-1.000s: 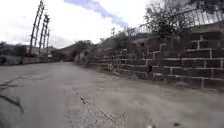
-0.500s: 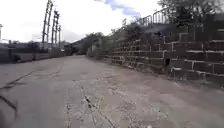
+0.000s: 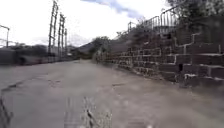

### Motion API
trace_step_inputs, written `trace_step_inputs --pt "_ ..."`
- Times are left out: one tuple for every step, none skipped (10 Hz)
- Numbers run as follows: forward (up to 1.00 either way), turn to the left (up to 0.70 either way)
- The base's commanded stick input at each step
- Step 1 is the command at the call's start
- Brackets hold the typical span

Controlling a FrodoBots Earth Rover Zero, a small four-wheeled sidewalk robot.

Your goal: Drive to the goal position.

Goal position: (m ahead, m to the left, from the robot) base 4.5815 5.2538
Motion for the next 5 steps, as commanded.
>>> trace_step_inputs --pt "0.7 0.04" --pt "0.7 0.0" --pt "0.7 0.0" --pt "0.7 0.0" --pt "0.7 0.0"
